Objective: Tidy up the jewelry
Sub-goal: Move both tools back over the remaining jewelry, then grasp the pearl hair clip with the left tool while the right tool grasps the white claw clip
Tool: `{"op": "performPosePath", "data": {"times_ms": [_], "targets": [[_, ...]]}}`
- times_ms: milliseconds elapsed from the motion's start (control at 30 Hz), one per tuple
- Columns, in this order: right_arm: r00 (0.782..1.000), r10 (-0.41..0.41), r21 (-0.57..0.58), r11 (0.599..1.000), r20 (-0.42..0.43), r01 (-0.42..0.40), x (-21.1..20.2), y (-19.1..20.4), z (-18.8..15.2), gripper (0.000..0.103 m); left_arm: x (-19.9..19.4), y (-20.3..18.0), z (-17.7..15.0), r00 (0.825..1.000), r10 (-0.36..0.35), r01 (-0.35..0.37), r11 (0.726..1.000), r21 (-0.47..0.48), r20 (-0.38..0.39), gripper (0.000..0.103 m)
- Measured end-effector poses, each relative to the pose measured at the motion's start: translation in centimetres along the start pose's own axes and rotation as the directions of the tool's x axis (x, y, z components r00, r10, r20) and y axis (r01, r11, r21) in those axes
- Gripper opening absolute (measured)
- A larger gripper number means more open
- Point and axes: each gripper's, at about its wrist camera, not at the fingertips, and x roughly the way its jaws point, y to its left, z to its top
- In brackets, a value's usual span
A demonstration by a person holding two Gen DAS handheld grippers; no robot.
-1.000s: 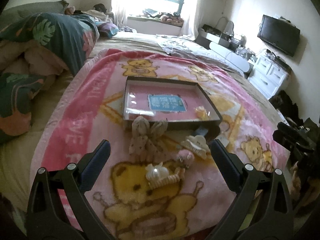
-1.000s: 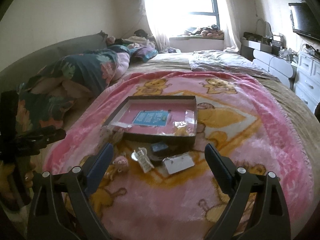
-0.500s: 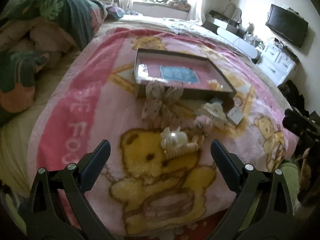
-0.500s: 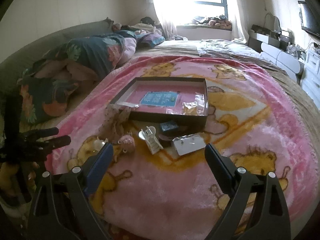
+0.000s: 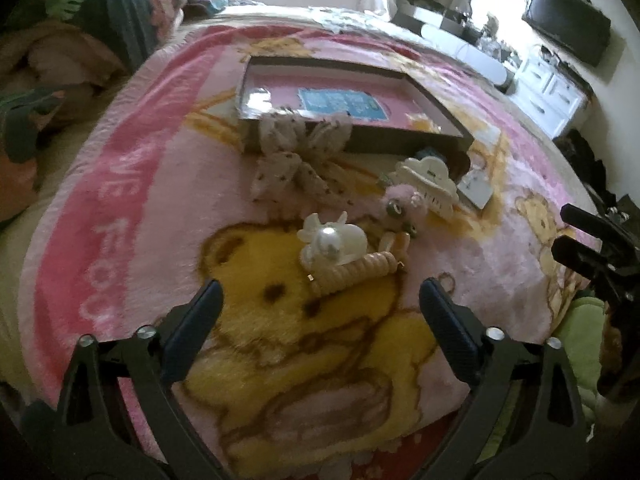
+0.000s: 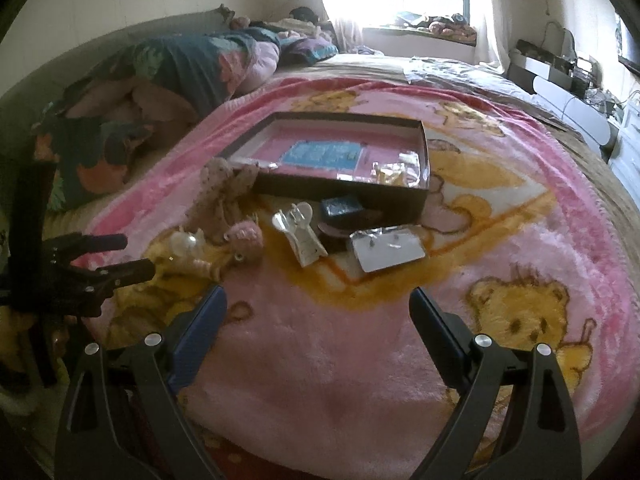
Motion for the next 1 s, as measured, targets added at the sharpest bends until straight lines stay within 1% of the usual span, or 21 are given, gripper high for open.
{"op": "performPosePath", "data": {"times_ms": [67,133,200,267,333,400,433,467,500,533,567,633,667,733,767,933,967,1000], "targets": [[1.000,-0.002,0.006,1.000,-0.012,0.002,0.6,-0.2,-0.1,0.091,0.8,-0.4,0.4,1.000,-0.013,0.013,1.000,0.010,-0.010,0.082],[1.000,-0.003,0.007,1.000,-0.023,0.003,1.2,-0.4,-0.2,0.091,1.7,-0.7,0.8,1.000,-0.009,0.010,1.000,0.020,-0.017,0.081],[1.000,-0.003,0.004,1.000,-0.030,0.003,1.6,-0.5,-0.2,0.091,2.4,-0.8,1.3,1.000,-0.017,0.017,1.000,0.020,-0.024,0.074],[0.999,-0.005,-0.002,1.000,-0.035,0.005,2.1,-0.5,-0.1,0.091,2.9,-0.8,1.6,0.999,-0.021,0.022,1.000,0.019,-0.026,0.073],[0.999,-0.004,-0.010,1.000,-0.037,0.004,2.7,-0.4,0.1,0.089,3.7,-0.8,1.8,0.999,-0.020,0.021,1.000,0.022,-0.033,0.067],[0.999,-0.005,-0.014,1.000,-0.044,0.005,3.3,-0.4,0.4,0.087,4.3,-0.5,1.9,0.999,-0.031,0.031,0.999,0.006,-0.041,0.056],[0.999,0.000,-0.015,1.000,-0.046,0.000,3.7,-0.4,0.6,0.086,4.5,-0.4,1.9,0.998,-0.039,0.039,0.999,-0.001,-0.041,0.054],[0.999,0.004,-0.018,1.000,-0.049,-0.005,4.1,-0.3,0.8,0.085,4.6,-0.4,2.0,0.998,-0.040,0.040,0.999,-0.003,-0.039,0.050],[0.999,0.006,-0.022,1.000,-0.052,-0.007,4.5,-0.2,1.0,0.083,4.7,-0.3,2.0,0.999,-0.035,0.035,0.999,0.000,-0.037,0.041],[0.999,0.005,-0.034,0.999,-0.054,-0.006,5.1,0.0,1.4,0.080,4.7,-0.1,2.1,0.999,-0.032,0.032,0.999,0.001,-0.034,0.037],[0.998,0.003,-0.041,0.999,-0.056,-0.005,5.4,0.1,1.5,0.079,4.8,0.0,2.2,0.999,-0.038,0.037,0.999,-0.003,-0.033,0.037],[0.998,-0.001,-0.057,0.998,-0.069,-0.003,6.6,0.5,2.1,0.070,4.7,0.6,2.3,0.998,-0.056,0.055,0.998,-0.024,-0.026,0.037],[0.997,0.001,-0.064,0.998,-0.075,-0.006,7.2,0.8,2.3,0.068,4.7,0.8,2.4,0.998,-0.056,0.056,0.998,-0.028,-0.022,0.037],[0.996,-0.002,-0.082,0.997,-0.085,-0.005,8.5,1.2,2.8,0.057,4.5,1.4,2.4,0.998,-0.066,0.065,0.997,-0.042,-0.015,0.037],[0.996,-0.005,-0.087,0.996,-0.087,-0.003,8.9,1.3,2.9,0.055,4.4,1.5,2.6,0.997,-0.071,0.070,0.996,-0.049,-0.010,0.037],[0.994,-0.014,-0.111,0.994,-0.111,0.002,11.3,1.9,3.5,0.030,3.8,2.5,2.6,0.997,-0.073,0.073,0.995,-0.069,0.010,0.037],[0.994,-0.011,-0.111,0.994,-0.111,-0.001,11.5,2.0,3.6,0.027,3.7,2.8,2.7,0.997,-0.074,0.075,0.994,-0.076,0.015,0.037],[0.994,-0.007,-0.109,0.994,-0.110,-0.005,11.7,2.0,3.6,0.027,3.6,2.9,2.7,0.997,-0.073,0.074,0.994,-0.080,0.017,0.037]]}}
